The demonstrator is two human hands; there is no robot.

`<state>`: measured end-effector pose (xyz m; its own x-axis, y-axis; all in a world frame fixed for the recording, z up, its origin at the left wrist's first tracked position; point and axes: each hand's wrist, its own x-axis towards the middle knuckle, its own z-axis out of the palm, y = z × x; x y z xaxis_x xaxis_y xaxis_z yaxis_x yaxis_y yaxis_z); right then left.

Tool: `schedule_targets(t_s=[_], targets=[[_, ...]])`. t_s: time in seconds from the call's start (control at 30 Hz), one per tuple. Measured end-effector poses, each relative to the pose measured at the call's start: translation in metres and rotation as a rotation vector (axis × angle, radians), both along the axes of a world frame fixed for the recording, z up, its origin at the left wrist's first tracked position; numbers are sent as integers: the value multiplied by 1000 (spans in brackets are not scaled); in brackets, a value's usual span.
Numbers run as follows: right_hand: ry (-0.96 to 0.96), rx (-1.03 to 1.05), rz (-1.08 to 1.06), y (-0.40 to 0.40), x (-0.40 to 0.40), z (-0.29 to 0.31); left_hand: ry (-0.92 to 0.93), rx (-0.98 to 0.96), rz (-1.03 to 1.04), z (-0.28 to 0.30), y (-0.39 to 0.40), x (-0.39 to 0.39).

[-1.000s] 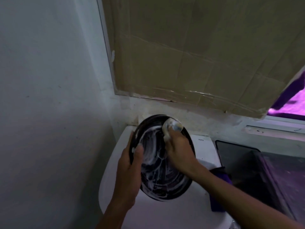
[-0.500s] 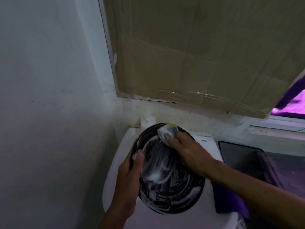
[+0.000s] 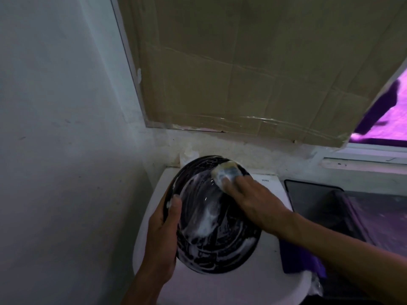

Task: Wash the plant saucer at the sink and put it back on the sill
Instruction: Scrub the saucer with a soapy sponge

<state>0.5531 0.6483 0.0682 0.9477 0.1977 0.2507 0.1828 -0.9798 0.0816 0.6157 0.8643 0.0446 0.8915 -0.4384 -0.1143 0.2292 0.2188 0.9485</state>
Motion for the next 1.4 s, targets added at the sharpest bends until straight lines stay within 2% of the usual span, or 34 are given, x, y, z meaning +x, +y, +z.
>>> schedule_targets(t_s=[0.07, 0.13, 0.23, 0.37, 0.4, 0.53, 0.57, 0.67, 0.73, 0.8, 0.87, 0.93, 1.03, 1.13, 1.2, 1.33, 1.4], targets=[[55, -25, -176, 5, -8, -2, 1, -23, 26, 0, 0, -2], [149, 72, -262, 21, -22, -15, 5, -44, 85, 0, -4, -4], [261, 508, -265, 53, -38, -36, -49, -11, 171, -3, -10, -8], [151, 1003, -207, 83, -31, -28, -73, -29, 224, -9, -11, -5], [114, 1035, -230, 80, -26, -27, -65, -66, 241, -7, -11, -4], [1, 845, -571, 56, -11, -23, 12, -179, 180, -2, -16, -7], [-6, 803, -546, 58, -13, -23, 36, -190, 162, -3, -18, -8], [64, 605, -261, 75, -26, -31, 64, -200, 161, -3, -18, -7], [70, 521, -179, 67, -35, -38, 74, -214, 166, -5, -17, -7], [36, 541, -287, 50, -32, -36, 82, -219, 151, -6, -15, -8], [2, 648, -449, 37, -19, -31, 76, -203, 110, -7, -16, -11], [-55, 711, -507, 36, -6, -26, 72, -193, 84, -7, -19, -15], [-75, 681, -306, 63, -10, -22, 78, -188, 68, -8, -23, -17], [-2, 515, -140, 79, -30, -29, 150, -215, 118, -10, -21, -12], [-54, 525, -216, 65, -27, -34, 127, -246, 158, -8, -22, -9], [-161, 819, -508, 37, 4, -20, 43, -211, 111, -3, -30, -14], [-189, 876, -548, 38, 17, -14, 15, -174, 75, -3, -33, -19]])
